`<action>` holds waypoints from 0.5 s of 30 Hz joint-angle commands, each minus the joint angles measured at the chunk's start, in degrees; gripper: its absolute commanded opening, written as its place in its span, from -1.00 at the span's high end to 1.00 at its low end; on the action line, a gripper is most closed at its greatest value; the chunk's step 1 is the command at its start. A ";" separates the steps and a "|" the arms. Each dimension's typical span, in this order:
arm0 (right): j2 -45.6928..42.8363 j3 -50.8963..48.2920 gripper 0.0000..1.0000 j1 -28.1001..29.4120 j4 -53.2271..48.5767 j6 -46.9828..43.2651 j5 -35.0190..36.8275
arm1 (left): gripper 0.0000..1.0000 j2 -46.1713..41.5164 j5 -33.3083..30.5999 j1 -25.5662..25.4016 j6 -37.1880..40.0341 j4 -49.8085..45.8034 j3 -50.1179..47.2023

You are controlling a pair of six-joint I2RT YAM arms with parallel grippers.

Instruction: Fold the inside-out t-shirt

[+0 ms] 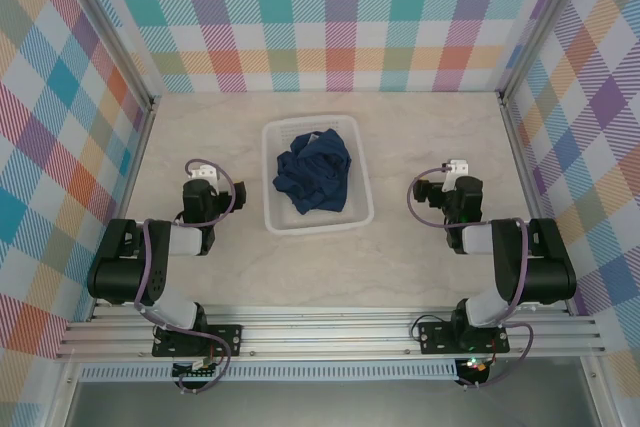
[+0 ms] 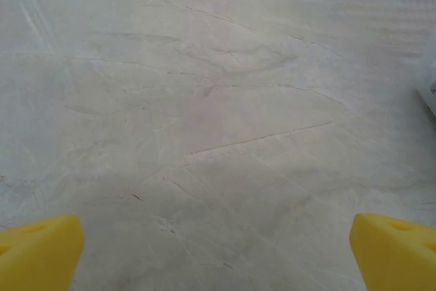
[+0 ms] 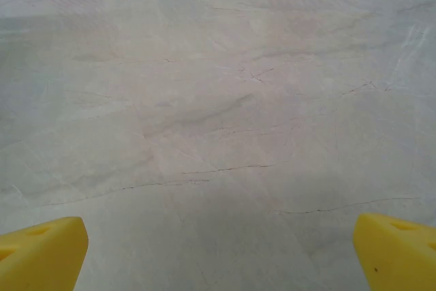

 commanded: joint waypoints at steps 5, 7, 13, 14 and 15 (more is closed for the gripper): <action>0.01 0.79 -0.99 -0.07 1.39 -0.51 -1.09 | -1.00 0.31 -0.22 -0.65 0.72 2.16 0.61; 0.02 0.79 -1.00 -0.07 1.34 -0.53 -1.08 | -1.00 0.32 -0.23 -0.58 0.75 2.16 0.53; 0.10 0.88 -0.99 0.03 1.25 -0.43 -1.23 | -1.00 0.31 -0.14 -0.64 0.66 2.19 0.58; 0.10 0.98 -0.99 -0.13 1.01 -0.36 -1.63 | -1.00 0.33 -0.18 -0.58 0.63 2.21 0.53; 0.10 1.12 -0.99 -0.47 0.75 -0.27 -2.36 | -1.00 0.31 -0.19 -0.58 0.65 2.20 0.58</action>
